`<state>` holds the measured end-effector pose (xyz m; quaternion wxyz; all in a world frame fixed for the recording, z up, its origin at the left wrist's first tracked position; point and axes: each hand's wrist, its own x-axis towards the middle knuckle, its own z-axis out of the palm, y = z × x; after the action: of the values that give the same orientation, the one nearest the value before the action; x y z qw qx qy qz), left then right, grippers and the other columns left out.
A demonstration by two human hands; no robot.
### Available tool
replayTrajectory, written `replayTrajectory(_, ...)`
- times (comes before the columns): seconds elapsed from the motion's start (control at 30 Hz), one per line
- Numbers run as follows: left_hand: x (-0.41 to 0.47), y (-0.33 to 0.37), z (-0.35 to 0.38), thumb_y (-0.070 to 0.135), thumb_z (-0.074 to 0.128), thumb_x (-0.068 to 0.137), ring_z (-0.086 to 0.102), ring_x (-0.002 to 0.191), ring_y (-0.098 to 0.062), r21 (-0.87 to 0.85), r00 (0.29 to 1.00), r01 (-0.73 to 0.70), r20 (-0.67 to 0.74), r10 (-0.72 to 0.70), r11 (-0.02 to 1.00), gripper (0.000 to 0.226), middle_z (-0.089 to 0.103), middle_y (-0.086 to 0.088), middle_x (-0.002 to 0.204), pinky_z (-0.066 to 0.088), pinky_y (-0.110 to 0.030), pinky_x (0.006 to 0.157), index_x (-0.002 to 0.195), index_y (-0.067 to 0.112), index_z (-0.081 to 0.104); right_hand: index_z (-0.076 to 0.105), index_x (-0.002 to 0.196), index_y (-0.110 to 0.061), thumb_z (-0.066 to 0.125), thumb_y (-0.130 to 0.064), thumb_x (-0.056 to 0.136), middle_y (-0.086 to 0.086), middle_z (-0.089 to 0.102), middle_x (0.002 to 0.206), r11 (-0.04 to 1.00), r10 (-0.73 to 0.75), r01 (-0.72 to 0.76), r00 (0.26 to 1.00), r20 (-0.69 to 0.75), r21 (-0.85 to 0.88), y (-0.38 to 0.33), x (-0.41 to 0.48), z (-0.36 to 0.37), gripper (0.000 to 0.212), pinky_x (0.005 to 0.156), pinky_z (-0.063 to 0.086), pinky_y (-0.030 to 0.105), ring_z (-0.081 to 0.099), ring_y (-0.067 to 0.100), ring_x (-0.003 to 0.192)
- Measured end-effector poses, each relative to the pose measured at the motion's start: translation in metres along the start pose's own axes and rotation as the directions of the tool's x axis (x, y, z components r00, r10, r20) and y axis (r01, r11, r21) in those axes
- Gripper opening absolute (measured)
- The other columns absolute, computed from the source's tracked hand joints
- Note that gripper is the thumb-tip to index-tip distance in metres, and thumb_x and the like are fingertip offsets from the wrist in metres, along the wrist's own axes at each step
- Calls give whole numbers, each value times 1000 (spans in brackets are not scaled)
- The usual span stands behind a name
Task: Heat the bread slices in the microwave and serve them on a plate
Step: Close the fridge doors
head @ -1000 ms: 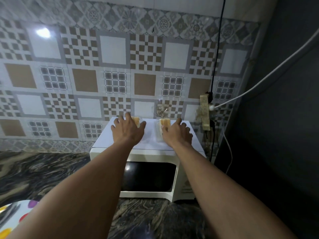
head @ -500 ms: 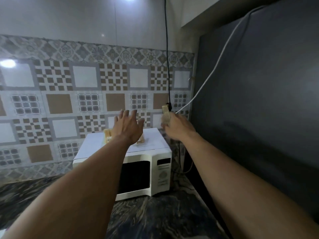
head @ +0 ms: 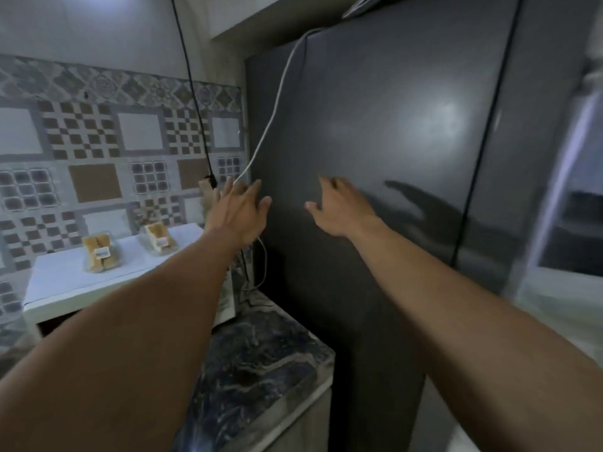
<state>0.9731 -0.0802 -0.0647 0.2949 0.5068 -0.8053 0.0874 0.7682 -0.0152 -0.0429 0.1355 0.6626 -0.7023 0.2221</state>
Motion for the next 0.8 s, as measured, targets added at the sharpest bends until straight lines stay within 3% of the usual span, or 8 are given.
replayTrajectory(0.13, -2, 69, -3, 46, 28, 106, 12, 153, -34, -95, 994, -103, 11, 104, 990, 58, 26, -17, 162, 11, -52, 123, 158, 19, 27, 28, 152, -5, 45, -46, 101, 21, 37, 150, 995, 33, -41, 996, -88, -86, 37, -37, -47, 67, 113, 33, 49, 33, 37, 140)
replayTrajectory(0.33, -3, 155, -1, 39, 36, 105, 26, 146, -40, -220, 960, -279, -33, 279, 935, 54, 40, -22, 152, 24, -60, 118, 152, 12, 36, 40, 145, -8, 45, -37, 101, 19, 48, 139, 975, 96, -141, 964, -250, -171, 92, -97, -101, 53, 98, 46, 48, 47, 37, 125)
replayTrajectory(0.47, -14, 230, -7, 38, 35, 106, 23, 149, -35, -344, 930, -365, -98, 354, 865, 55, 33, -19, 158, 21, -50, 121, 156, 16, 30, 46, 136, -7, 45, -29, 99, 19, 53, 131, 946, 200, -265, 932, -303, -188, 143, -144, -136, 43, 92, 47, 49, 52, 39, 116)
replayTrajectory(0.57, -24, 285, -7, 39, 31, 107, 13, 154, -29, -383, 890, -450, -114, 442, 807, 55, 21, -15, 165, 13, -43, 123, 158, 17, 25, 41, 140, -6, 45, -20, 96, 20, 51, 132, 892, 333, -409, 882, -333, -192, 187, -176, -158, 46, 92, 45, 49, 51, 41, 119)
replayTrajectory(0.8, -41, 410, 12, 41, 30, 108, 6, 155, -22, -484, 784, -593, -163, 599, 643, 57, 17, -9, 167, 13, -40, 125, 159, 18, 21, 32, 147, -7, 41, -28, 100, 21, 45, 136, 767, 531, -611, 776, -341, -194, 277, -236, -192, 52, 99, 40, 50, 43, 42, 128)
